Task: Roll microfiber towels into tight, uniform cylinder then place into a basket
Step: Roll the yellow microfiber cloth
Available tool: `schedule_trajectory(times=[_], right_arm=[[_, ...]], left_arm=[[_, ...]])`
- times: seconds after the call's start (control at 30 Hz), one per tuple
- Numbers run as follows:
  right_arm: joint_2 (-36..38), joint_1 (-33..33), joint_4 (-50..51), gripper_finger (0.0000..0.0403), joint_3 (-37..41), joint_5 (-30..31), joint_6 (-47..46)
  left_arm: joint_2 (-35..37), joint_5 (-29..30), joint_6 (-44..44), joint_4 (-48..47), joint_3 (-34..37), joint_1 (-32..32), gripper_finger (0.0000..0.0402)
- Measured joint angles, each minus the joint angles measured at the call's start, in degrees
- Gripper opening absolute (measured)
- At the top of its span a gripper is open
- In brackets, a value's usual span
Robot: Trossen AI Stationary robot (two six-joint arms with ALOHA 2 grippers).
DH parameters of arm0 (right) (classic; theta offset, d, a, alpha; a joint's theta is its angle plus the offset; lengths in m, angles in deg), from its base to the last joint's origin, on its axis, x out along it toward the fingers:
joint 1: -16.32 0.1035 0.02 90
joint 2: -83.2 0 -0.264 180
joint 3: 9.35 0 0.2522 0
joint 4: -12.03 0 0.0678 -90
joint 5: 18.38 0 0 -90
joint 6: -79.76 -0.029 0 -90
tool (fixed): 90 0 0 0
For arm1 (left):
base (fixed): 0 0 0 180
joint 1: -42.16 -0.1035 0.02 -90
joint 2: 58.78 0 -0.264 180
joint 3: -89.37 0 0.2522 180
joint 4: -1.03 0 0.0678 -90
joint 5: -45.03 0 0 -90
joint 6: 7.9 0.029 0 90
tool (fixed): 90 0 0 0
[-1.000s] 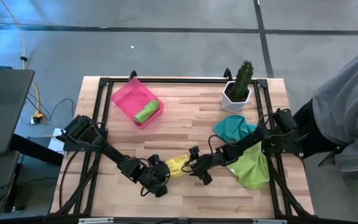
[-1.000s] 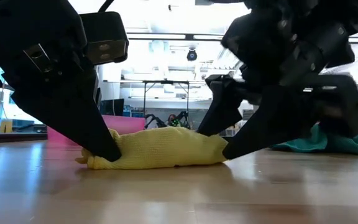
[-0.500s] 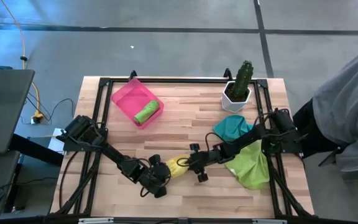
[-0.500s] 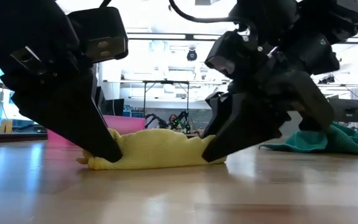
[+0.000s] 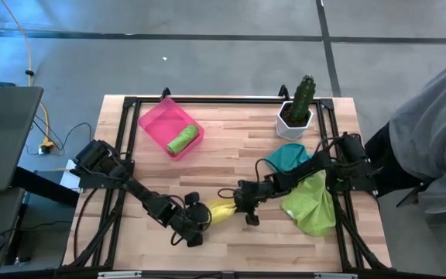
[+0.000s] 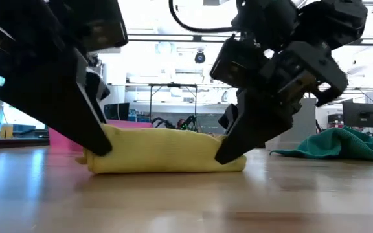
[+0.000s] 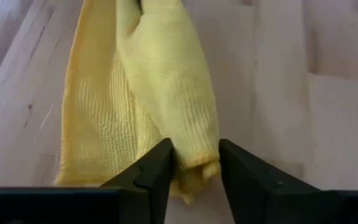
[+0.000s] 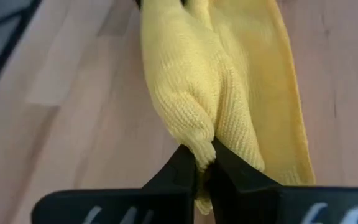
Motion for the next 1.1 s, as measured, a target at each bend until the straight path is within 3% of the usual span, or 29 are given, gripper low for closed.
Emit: schedule_trajectory(times=[0.23, 0.47, 0.6, 0.87, 1.1], right_arm=[[-0.1, -3.6, 0.2, 0.0005, 0.1, -8.6, -9.3], [-0.1, -6.6, 1.2, 0.0006, 0.2, -14.9, -17.4], [0.0, -7.3, 1.5, 0.0006, 0.2, -15.5, -19.7], [0.0, -7.6, 1.8, 0.0006, 0.1, -16.3, -21.4], [0.1, -7.6, 2.1, 0.0007, 0.1, -16.5, -21.6]], left_arm=[[3.3, 1.9, 7.1, 0.0, -0.1, 1.0, 0.0157], [5.2, 12.4, 17.9, 0.7, -0.2, 2.3, 0.0153], [5.3, 18.9, 26.6, 3.9, -0.2, 3.2, 0.015], [1.7, 9.0, 24.3, 8.7, -0.3, 0.4, 0.0152], [-1.5, 7.1, 23.0, 7.1, -0.2, -1.2, 0.0153]])
